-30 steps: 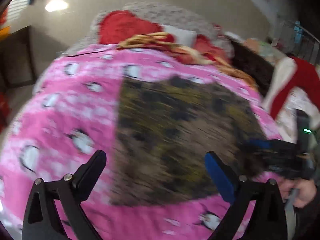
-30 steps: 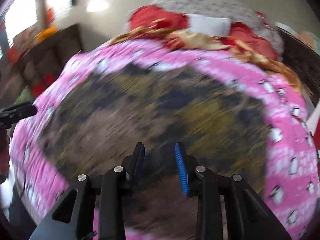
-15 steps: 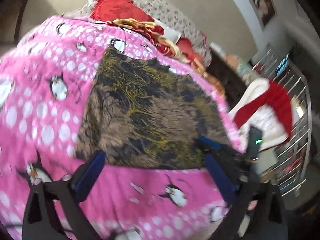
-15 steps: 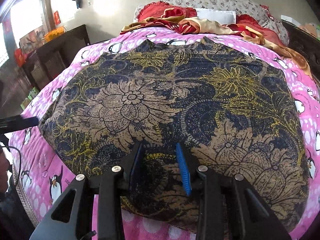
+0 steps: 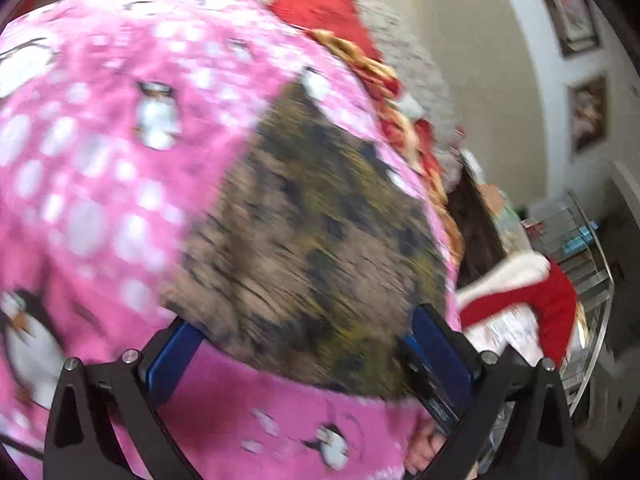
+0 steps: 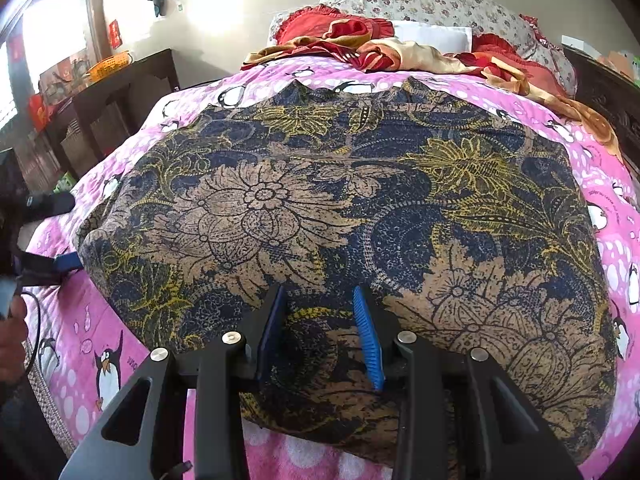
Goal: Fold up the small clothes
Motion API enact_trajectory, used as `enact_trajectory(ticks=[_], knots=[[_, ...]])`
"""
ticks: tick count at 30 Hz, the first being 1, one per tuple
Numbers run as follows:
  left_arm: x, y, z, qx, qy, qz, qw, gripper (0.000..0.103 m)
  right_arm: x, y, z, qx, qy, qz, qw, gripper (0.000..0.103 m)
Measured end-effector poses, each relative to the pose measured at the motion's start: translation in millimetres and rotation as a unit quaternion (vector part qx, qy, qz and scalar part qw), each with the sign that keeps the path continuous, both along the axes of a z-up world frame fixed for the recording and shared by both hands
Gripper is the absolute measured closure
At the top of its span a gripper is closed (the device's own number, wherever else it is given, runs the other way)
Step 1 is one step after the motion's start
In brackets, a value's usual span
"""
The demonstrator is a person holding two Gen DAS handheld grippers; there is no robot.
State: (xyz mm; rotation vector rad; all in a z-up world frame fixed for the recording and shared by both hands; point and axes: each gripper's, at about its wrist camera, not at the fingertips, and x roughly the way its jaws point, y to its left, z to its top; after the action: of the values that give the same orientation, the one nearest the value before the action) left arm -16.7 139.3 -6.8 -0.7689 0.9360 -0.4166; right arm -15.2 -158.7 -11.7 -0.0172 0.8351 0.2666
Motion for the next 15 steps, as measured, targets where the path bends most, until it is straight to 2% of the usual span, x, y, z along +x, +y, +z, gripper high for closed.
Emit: enact_trajectory(ticks=[2, 3, 4, 6, 7, 8, 10, 11, 13, 14, 15], knots=[[-2.5, -4.2, 2.3, 0.017, -0.01, -0.015, 0.9997, 0.0, -0.2, -0.2, 0.3, 0.003, 0.0, 0.0, 1.0, 0.056], [-0.8, -0.9, 2.7, 0.028, -0.016, -0.009, 0.9994, 0.0, 0.2, -1.0, 0.5, 0.004, 0.0, 0.0, 1.0, 0.056], [2.5, 9.1, 1.3, 0.039, -0.012, 0.017, 0.999, 0.001, 0.1, -1.0, 0.6, 0.006, 0.0, 0.001, 1.0, 0.056], [9.3, 27.8, -5.2, 0.016, 0.005, 0.054, 0.9984, 0.002, 0.0, -0.9, 0.4, 0.005, 0.0, 0.0, 1.0, 0.056], [10.8, 29.6, -6.7, 0.005, 0.007, 0.056, 0.9984, 0.002, -0.1, -0.9, 0.3, 0.005, 0.0, 0.0, 1.0, 0.056], [11.3, 24.9, -5.0, 0.012, 0.005, 0.045, 0.9989, 0.003, -0.2, -0.8, 0.4, 0.003, 0.0, 0.0, 1.0, 0.056], [11.1, 9.8, 2.9, 0.037, -0.016, 0.001, 0.9992, 0.015, 0.2, -1.0, 0.2, 0.002, 0.0, 0.0, 1.0, 0.056], [10.5, 9.1, 6.0, 0.053, -0.024, 0.002, 0.9983, 0.022, 0.4, -1.5, 0.5, 0.002, 0.0, 0.0, 1.0, 0.056], [11.8, 18.9, 0.7, 0.055, -0.015, 0.024, 0.9981, 0.025, 0.2, -0.9, 0.2, 0.001, 0.0, 0.0, 1.0, 0.056], [12.1, 23.1, -4.6, 0.052, -0.001, 0.031, 0.9981, 0.032, 0.7, -0.8, 0.7, 0.0, 0.002, 0.0, 1.0, 0.056], [13.7, 24.3, -8.6, 0.057, 0.011, 0.036, 0.9977, 0.045, 1.9, 0.4, 2.7, -0.005, 0.007, 0.0, 1.0, 0.056]])
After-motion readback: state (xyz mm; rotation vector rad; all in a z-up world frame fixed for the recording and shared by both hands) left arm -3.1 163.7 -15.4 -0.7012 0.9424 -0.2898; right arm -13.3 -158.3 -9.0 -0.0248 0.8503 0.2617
